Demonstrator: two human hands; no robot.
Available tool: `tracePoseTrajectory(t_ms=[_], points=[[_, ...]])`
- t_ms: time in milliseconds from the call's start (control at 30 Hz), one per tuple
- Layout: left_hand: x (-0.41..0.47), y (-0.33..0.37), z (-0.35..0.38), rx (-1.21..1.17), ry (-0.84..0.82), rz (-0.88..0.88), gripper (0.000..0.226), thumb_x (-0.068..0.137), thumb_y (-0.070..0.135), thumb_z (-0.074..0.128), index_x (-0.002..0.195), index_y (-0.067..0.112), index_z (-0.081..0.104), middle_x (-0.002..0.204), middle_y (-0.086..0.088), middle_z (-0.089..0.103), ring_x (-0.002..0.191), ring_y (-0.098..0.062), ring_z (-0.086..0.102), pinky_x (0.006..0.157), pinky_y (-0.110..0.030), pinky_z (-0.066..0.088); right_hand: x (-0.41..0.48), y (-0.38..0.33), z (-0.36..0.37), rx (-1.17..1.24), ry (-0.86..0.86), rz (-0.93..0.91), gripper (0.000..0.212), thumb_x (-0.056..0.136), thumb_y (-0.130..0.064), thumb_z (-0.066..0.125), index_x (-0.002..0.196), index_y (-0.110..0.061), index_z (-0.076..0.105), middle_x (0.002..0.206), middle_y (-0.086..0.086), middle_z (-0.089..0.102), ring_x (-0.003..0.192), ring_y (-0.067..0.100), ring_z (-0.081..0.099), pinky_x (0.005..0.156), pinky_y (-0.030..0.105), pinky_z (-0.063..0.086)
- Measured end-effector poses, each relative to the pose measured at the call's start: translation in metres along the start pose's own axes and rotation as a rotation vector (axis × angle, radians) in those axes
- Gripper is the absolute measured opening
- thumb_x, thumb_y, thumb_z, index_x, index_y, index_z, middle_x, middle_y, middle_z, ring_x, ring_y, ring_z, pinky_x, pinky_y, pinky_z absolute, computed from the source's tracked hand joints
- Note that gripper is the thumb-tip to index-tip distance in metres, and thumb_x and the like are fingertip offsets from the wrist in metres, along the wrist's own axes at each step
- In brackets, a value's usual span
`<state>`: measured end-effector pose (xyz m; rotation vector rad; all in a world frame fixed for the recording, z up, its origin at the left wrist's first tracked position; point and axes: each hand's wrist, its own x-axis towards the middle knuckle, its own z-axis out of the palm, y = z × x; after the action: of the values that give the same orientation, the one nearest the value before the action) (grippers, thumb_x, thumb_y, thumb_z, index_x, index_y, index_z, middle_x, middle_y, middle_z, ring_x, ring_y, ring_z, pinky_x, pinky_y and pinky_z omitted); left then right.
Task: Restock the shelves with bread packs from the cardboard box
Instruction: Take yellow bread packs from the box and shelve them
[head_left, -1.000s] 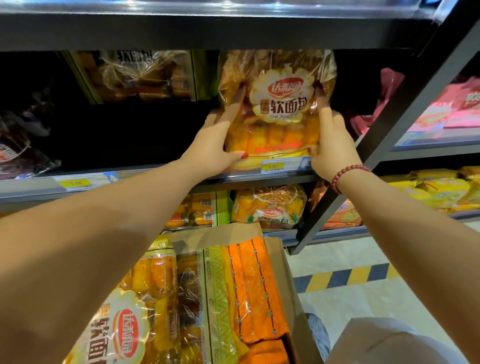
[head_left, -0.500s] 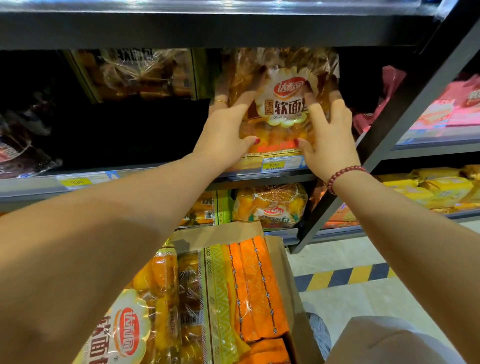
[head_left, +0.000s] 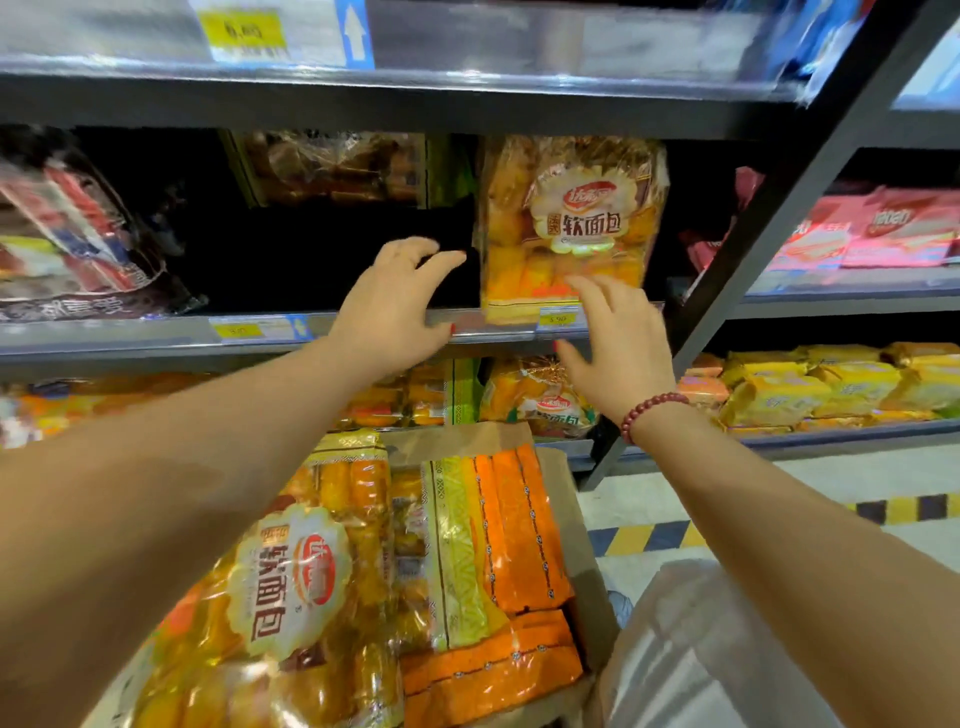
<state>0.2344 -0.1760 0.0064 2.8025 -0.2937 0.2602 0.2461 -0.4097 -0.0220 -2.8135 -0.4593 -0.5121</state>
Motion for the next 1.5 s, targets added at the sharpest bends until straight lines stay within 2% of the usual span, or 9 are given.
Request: tracePoseTrajectory(t_ms=[200,433,633,733,933,1100,1200,1300,1500], points=[[-0.105,-0.056,-0.013,-0.004,0.017,-0.149,0.054,0.085,0.026,0.071,0.135,0.015,0.055,0.137,-0.008,0.05,0.131,-0.027,0.04,0.106,-0.047,0.041,-0.057,-0.063,0.013,0.083,-0.165,-0.102,0.05,0.084,-0.03,0.064,0.13,-0.018,0.05,0.125,0.005,0.053,0.118,0.028,0.047,0.097,0.042,0.04],[-0.219,-0.117,-0.009,-0.088,-0.032,-0.551,0.054,0.083,0.034,0.074,0.131,0.016,0.058,0.135,-0.012,0.053,0.125,-0.032,0.046,0.099,-0.043,0.041,-0.119,-0.132,0.048,0.243,-0.435,-0.109,0.049,0.089,-0.041,0.056,0.133,-0.021,0.047,0.128,0.0,0.05,0.123,0.022,0.043,0.101,0.036,0.039],[-0.277,-0.121,0.025,-0.372,-0.051,-0.935,0.067,0.079,0.044,0.076,0.136,0.016,0.053,0.134,-0.015,0.052,0.124,-0.032,0.049,0.1,-0.04,0.042,-0.157,-0.167,0.075,0.463,-0.68,0.147,0.075,0.079,-0.047,0.068,0.142,-0.023,0.035,0.14,0.001,0.04,0.131,0.022,0.037,0.106,0.036,0.038],[-0.3,-0.116,0.045,-0.613,-0.024,-1.045,0.079,0.073,0.046,0.081,0.14,0.021,0.047,0.133,-0.012,0.051,0.118,-0.029,0.054,0.097,-0.042,0.048,-0.171,-0.175,0.084,0.655,-0.708,0.291,0.075,0.074,-0.04,0.077,0.136,-0.025,0.038,0.129,-0.003,0.047,0.12,0.017,0.047,0.102,0.035,0.042],[-0.319,-0.105,0.065,-0.783,0.01,-1.048,0.094,0.074,0.038,0.083,0.15,0.034,0.027,0.138,-0.001,0.053,0.121,-0.026,0.054,0.1,-0.041,0.045,-0.192,-0.181,0.088,0.952,-0.817,0.656,0.038,0.078,-0.03,0.076,0.098,-0.029,0.044,0.097,-0.009,0.06,0.088,0.01,0.06,0.078,0.028,0.05],[-0.318,-0.104,0.064,-0.789,0.026,-1.044,0.094,0.074,0.04,0.082,0.15,0.034,0.027,0.142,-0.001,0.051,0.125,-0.027,0.053,0.099,-0.041,0.044,-0.199,-0.182,0.091,1.009,-0.758,0.617,0.018,0.08,-0.027,0.075,0.09,-0.028,0.06,0.088,-0.008,0.066,0.073,-0.002,0.062,0.056,0.013,0.047],[-0.316,-0.101,0.062,-0.799,0.055,-1.043,0.09,0.076,0.04,0.081,0.149,0.033,0.029,0.141,-0.002,0.052,0.125,-0.027,0.052,0.098,-0.042,0.046,-0.202,-0.183,0.09,1.103,-0.657,0.652,0.028,0.08,-0.026,0.074,0.098,-0.029,0.054,0.095,-0.017,0.059,0.084,-0.003,0.06,0.071,0.016,0.05],[-0.314,-0.096,0.059,-0.801,0.08,-0.996,0.085,0.077,0.043,0.079,0.148,0.034,0.031,0.143,0.0,0.05,0.125,-0.026,0.053,0.1,-0.046,0.049,-0.196,-0.181,0.086,1.183,-0.666,0.722,0.067,0.072,-0.029,0.081,0.124,-0.026,0.04,0.113,-0.01,0.057,0.106,0.012,0.058,0.093,0.035,0.05],[-0.302,-0.085,0.044,-0.871,0.128,-0.926,0.08,0.074,0.045,0.081,0.139,0.044,0.036,0.138,0.005,0.05,0.122,-0.02,0.053,0.098,-0.047,0.051,-0.165,-0.165,0.061,1.18,-0.622,0.644,0.074,0.067,-0.018,0.084,0.126,-0.023,0.04,0.116,-0.002,0.059,0.101,0.013,0.06,0.082,0.03,0.053]])
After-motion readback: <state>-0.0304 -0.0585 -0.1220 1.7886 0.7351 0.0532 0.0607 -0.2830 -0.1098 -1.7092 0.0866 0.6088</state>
